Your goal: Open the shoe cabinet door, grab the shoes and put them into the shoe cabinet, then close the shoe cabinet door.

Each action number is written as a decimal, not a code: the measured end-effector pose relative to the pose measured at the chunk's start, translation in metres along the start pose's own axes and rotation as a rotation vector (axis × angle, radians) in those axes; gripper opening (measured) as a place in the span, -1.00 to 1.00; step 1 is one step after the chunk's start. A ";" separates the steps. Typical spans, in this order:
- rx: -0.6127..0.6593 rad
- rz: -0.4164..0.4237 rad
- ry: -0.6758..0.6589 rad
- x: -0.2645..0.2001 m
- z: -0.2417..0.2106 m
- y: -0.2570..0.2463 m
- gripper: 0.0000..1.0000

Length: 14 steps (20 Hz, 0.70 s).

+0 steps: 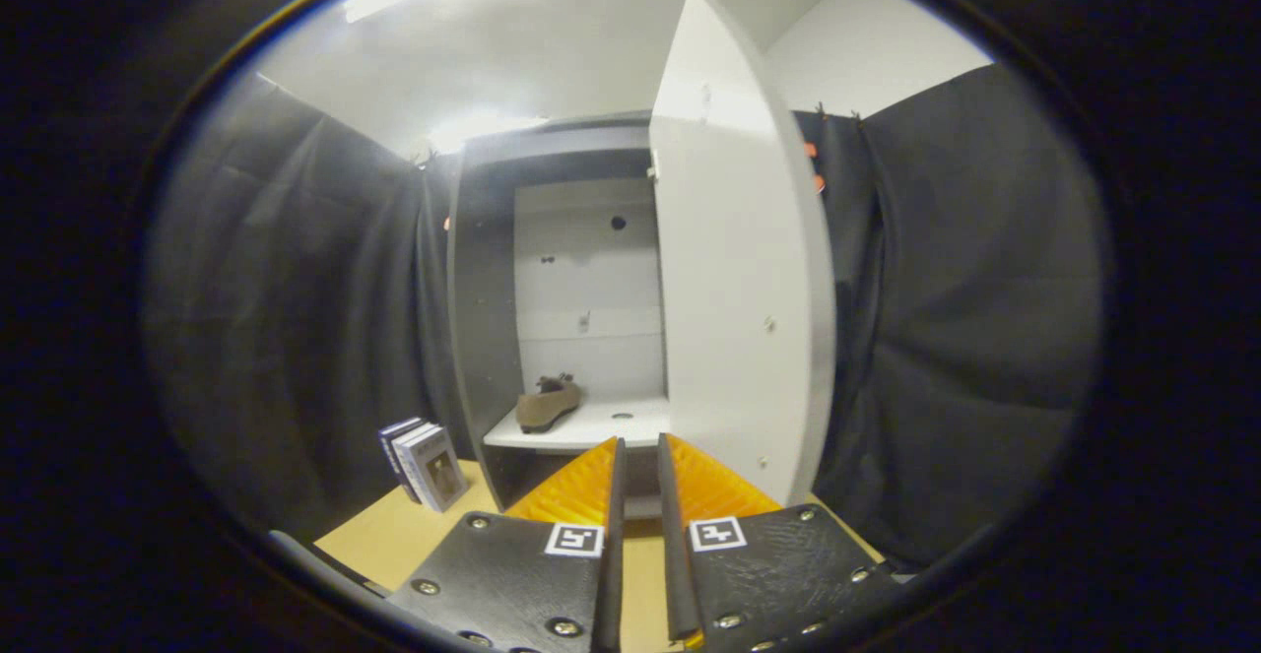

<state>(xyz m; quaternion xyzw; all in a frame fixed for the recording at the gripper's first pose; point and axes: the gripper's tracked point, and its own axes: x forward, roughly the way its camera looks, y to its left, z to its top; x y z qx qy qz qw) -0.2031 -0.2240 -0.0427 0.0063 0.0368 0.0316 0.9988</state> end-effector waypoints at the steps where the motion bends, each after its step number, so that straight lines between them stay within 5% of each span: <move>1: 0.010 0.017 0.033 0.009 -0.015 0.006 -0.65; 14: 0.129 0.060 0.523 0.080 -0.266 0.086 -0.64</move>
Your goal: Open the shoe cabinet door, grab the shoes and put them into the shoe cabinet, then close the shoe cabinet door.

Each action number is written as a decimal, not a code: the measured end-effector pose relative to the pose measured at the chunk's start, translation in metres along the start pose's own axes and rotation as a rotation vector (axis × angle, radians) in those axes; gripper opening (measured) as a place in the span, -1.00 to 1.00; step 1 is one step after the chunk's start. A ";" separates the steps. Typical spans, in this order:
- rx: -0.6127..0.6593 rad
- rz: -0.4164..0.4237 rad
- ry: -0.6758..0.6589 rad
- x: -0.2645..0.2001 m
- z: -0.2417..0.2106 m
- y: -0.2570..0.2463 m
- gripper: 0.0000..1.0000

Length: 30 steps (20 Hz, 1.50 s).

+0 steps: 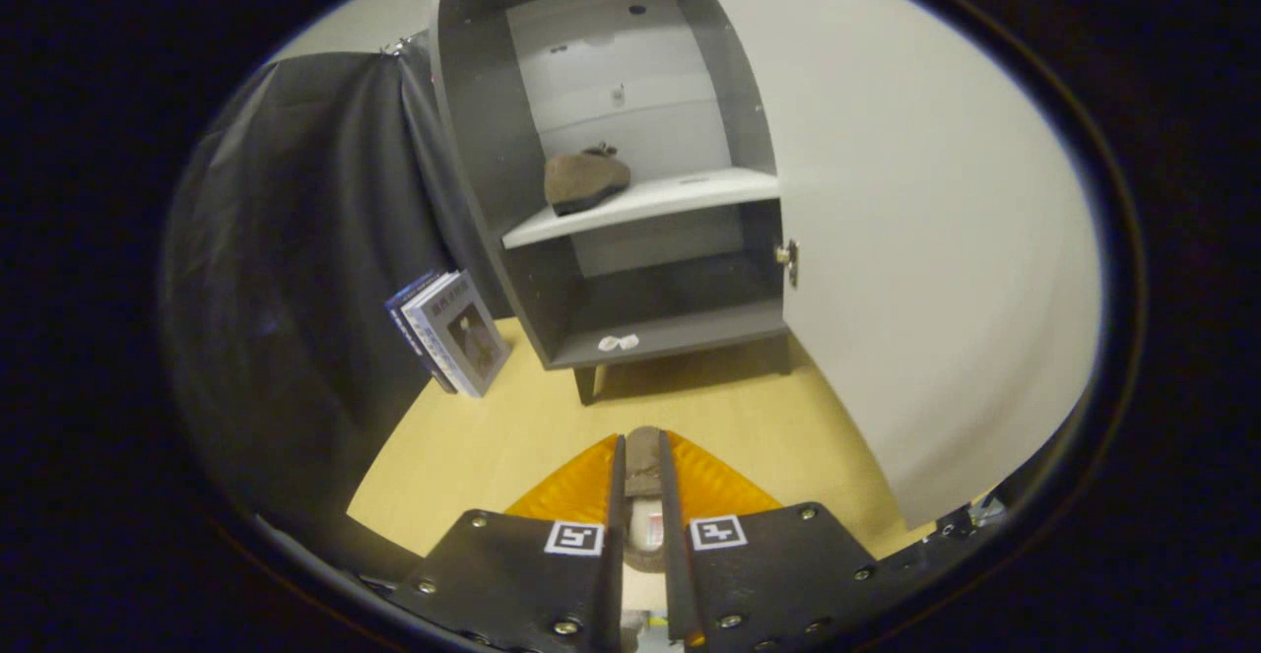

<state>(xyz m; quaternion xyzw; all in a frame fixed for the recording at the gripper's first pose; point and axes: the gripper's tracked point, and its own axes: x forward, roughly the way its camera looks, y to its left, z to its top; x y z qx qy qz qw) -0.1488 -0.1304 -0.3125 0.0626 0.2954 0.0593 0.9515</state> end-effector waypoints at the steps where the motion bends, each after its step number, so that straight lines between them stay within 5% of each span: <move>1: 0.013 0.008 0.025 0.011 -0.014 0.005 -0.64; 14: -0.045 -0.051 0.277 0.112 -0.139 0.021 -0.64; 26: -0.056 -0.158 0.343 0.170 -0.144 0.004 -0.64; 28: -0.059 -0.172 0.313 0.175 -0.133 0.006 -0.96; 30: -0.049 -0.194 0.314 0.175 -0.129 0.005 -0.96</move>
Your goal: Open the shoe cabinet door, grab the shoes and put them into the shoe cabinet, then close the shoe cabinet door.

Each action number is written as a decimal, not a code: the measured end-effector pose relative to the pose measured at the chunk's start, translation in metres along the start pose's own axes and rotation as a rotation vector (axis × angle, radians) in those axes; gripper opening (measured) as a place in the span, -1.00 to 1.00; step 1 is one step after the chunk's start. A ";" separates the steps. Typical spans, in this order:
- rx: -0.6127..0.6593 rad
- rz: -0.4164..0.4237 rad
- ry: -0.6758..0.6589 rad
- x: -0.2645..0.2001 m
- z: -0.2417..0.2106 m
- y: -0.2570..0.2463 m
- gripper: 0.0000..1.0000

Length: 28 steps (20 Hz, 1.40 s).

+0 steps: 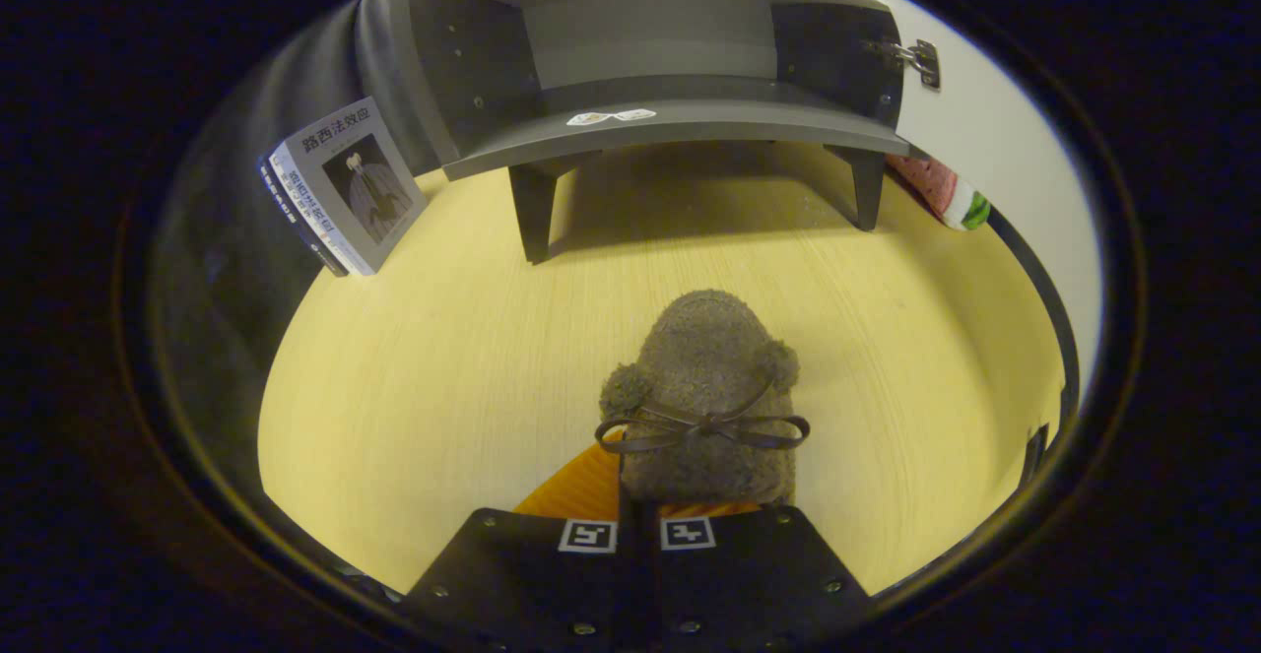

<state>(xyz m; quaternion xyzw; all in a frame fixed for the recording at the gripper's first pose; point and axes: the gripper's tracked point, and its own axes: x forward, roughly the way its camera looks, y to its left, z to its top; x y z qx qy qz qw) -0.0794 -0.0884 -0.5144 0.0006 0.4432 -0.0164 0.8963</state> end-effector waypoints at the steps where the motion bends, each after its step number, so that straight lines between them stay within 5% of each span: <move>1: 0.016 -0.011 -0.014 -0.002 0.005 -0.001 -0.96; 14: 0.060 -0.155 -0.417 -0.124 0.183 -0.036 -0.96; 20: 0.017 -0.123 -0.543 -0.168 0.283 -0.042 -0.96; 28: 0.000 -0.052 -0.617 -0.159 0.423 -0.044 -0.97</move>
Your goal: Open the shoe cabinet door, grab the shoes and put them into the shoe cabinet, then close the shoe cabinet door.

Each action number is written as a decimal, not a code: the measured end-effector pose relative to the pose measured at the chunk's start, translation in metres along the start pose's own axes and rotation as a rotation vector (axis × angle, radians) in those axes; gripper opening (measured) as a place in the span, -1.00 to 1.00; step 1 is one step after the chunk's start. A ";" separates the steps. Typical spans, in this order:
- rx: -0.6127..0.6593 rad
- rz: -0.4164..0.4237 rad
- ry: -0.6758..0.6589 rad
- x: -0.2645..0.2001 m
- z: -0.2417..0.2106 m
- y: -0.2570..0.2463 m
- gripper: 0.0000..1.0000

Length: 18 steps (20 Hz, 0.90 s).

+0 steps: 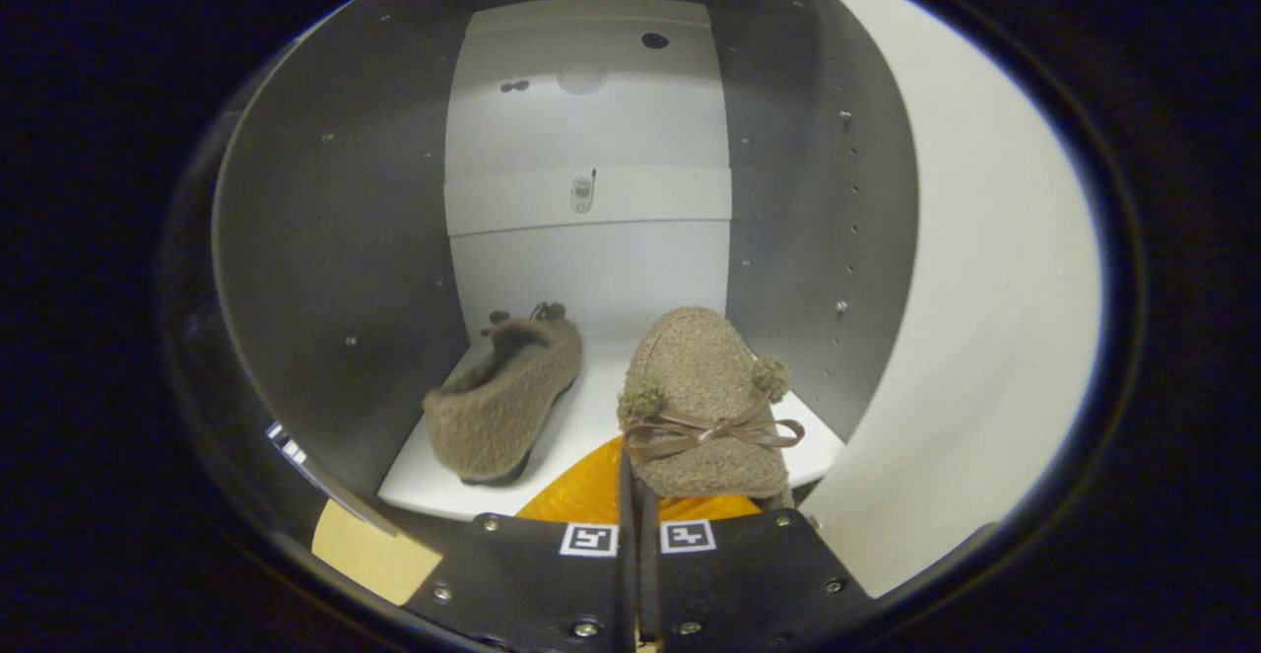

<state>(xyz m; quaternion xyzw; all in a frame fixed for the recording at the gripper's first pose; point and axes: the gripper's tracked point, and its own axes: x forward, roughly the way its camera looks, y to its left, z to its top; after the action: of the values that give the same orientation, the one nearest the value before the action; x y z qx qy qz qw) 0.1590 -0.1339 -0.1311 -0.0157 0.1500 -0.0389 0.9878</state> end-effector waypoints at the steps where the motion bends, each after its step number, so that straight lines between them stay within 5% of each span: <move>1: 0.002 0.007 -0.006 0.010 0.007 -0.001 -0.97; 10: 0.011 0.024 0.011 0.104 0.037 -0.001 -0.97; 18: 0.021 0.005 0.081 0.129 0.019 -0.009 -0.91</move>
<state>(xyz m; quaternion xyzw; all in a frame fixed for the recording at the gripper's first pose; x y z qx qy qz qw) 0.2873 -0.1529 -0.1503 -0.0035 0.1897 -0.0387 0.9811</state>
